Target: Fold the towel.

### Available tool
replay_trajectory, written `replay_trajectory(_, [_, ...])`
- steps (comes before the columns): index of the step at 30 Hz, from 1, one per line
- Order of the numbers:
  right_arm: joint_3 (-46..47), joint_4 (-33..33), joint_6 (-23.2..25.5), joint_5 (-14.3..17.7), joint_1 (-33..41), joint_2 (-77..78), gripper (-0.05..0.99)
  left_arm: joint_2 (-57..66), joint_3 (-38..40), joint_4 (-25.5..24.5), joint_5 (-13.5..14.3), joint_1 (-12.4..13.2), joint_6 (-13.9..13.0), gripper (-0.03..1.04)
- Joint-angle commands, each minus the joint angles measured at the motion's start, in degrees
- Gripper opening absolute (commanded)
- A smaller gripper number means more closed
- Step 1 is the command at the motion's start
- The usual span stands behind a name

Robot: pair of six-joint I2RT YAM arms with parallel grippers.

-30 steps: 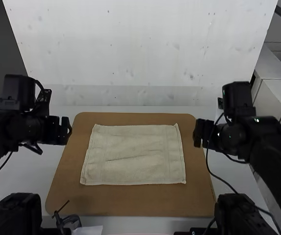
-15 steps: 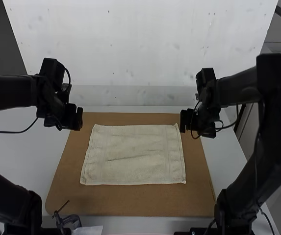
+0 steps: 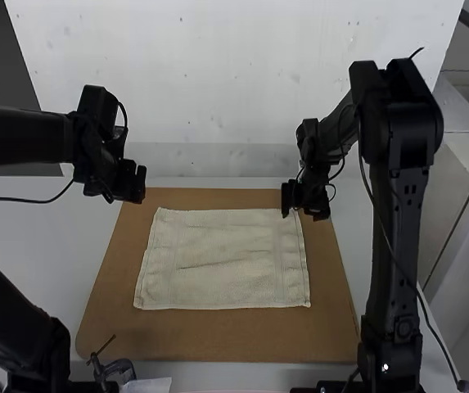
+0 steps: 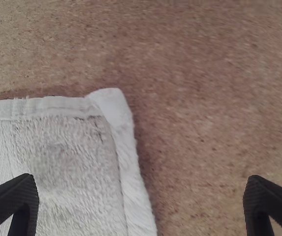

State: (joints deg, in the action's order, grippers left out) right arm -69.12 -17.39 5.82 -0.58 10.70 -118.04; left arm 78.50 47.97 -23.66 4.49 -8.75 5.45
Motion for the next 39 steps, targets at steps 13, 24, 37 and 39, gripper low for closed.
replay_trajectory(13, [-7.3, -1.8, 1.8, 4.6, 1.3, -6.3, 0.81, 3.9, 1.2, 2.4, -0.1, 0.5, 0.3, 0.94])
replay_trajectory(24, [-6.8, -2.1, 1.0, 9.5, 2.8, -8.5, 0.02, 10.3, 3.1, 4.1, -0.4, -0.8, 0.7, 0.94])
replay_trajectory(37, [-5.8, -1.2, 0.8, 9.5, 1.9, -8.9, 0.02, 34.3, 26.4, -5.2, 0.9, -4.8, 7.6, 0.94])
replay_trajectory(39, [-5.3, -1.1, 0.3, 9.5, 1.7, -8.9, 0.02, 37.6, 29.3, -7.5, 1.0, -4.7, 8.7, 0.92])
